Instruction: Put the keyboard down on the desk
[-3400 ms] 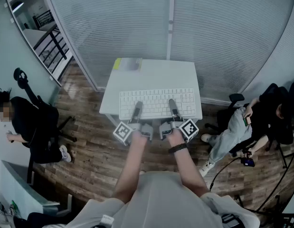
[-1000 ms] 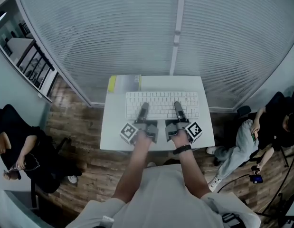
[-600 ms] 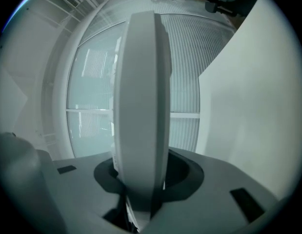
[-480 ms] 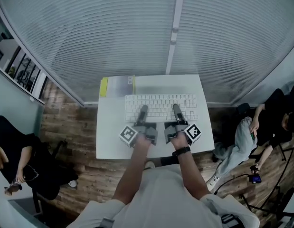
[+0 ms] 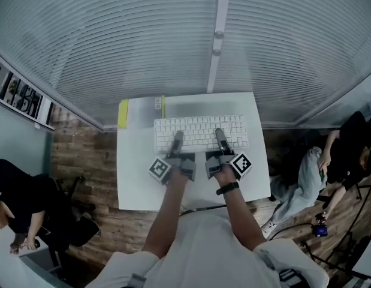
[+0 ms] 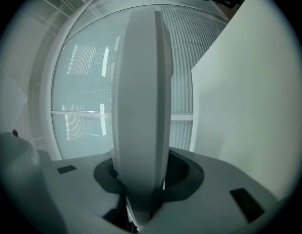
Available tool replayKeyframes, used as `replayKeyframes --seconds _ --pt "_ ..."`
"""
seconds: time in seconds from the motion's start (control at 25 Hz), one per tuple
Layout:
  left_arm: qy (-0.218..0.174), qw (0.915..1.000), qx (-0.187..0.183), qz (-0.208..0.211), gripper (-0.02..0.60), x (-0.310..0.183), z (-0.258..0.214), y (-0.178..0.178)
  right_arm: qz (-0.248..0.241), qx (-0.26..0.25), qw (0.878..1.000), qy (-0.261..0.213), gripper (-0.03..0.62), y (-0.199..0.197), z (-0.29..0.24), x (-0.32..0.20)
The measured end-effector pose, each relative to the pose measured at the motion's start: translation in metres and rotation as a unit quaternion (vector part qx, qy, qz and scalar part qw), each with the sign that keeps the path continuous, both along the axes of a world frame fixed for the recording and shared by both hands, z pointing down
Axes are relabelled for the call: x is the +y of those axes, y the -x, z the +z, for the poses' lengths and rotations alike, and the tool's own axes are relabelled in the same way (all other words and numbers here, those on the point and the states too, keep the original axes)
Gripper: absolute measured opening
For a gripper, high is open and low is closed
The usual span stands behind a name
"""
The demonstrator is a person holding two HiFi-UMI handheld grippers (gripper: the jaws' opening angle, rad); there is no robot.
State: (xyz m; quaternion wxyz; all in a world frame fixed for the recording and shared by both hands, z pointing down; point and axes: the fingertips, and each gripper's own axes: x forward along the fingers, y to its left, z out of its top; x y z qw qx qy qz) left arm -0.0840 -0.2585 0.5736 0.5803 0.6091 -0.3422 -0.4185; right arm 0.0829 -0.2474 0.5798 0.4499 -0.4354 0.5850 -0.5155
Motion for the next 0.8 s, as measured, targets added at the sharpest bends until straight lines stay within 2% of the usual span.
replayKeyframes --seconds 0.16,0.28,0.48,0.6,0.8 --pt "0.007 1.0 -0.001 -0.004 0.137 -0.019 0.011 -0.003 -0.004 0.003 1.0 0.007 0.129 -0.004 0.011 -0.021" --pt "0.024 0.9996 0.007 -0.009 0.137 -0.031 0.025 -0.007 -0.011 0.005 1.0 0.018 0.129 -0.006 0.021 -0.034" --pt "0.061 0.9981 0.0 -0.011 0.135 -0.044 0.053 -0.009 -0.01 0.0 0.998 0.056 0.129 -0.008 0.05 -0.047" --pt "0.092 0.9957 -0.006 -0.013 0.137 -0.046 0.073 -0.009 -0.012 -0.014 0.996 0.086 0.129 -0.007 0.07 -0.051" --pt "0.155 0.9877 -0.009 -0.016 0.136 -0.039 0.109 -0.009 -0.009 -0.006 0.989 0.146 0.13 -0.008 0.1 -0.045"
